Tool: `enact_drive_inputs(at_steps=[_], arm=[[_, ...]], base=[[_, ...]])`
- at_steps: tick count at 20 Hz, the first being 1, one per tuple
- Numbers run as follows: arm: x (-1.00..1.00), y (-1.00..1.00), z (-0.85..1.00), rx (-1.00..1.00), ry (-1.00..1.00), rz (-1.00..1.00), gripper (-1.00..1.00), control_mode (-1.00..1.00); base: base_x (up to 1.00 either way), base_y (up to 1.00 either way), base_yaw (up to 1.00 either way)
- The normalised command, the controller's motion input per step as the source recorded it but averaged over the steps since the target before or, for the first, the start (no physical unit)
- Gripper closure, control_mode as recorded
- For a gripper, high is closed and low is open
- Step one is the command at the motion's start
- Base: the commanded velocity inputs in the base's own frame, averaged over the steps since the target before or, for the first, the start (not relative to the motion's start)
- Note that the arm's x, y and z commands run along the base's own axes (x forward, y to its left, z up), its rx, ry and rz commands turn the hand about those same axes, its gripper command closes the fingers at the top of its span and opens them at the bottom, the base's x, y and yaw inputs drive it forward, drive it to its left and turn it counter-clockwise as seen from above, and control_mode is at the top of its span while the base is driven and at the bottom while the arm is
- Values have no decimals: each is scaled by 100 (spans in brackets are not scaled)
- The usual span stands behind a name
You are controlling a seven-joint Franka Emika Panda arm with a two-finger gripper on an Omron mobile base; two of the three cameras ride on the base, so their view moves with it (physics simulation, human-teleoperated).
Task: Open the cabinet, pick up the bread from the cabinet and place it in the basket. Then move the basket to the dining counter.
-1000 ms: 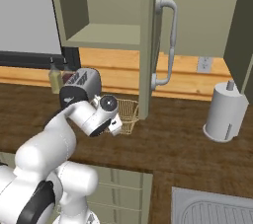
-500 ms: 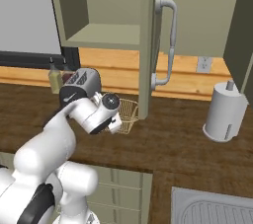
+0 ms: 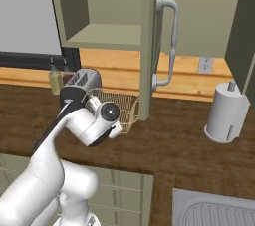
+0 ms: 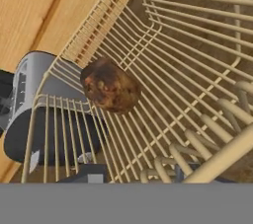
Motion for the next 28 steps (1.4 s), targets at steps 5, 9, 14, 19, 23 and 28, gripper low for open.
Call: enact_drive_inputs(at_steps=[5,9,14,19,23,28], arm=[[-43,1,54,-4,-7,5,100,-100],[-22,-17,70,-3,1,5,100,-100],[-57,0,70,0,0,7,100,-100],[-50,1,44,-2,0,4,100,-100],[-50,2,25,-4,-1,4,100,-100],[-33,16,15,0,-1,1,100,-100]], base=[[0,0,0],[0,0,0],[0,0,0],[0,0,0],[0,0,0],[0,0,0]])
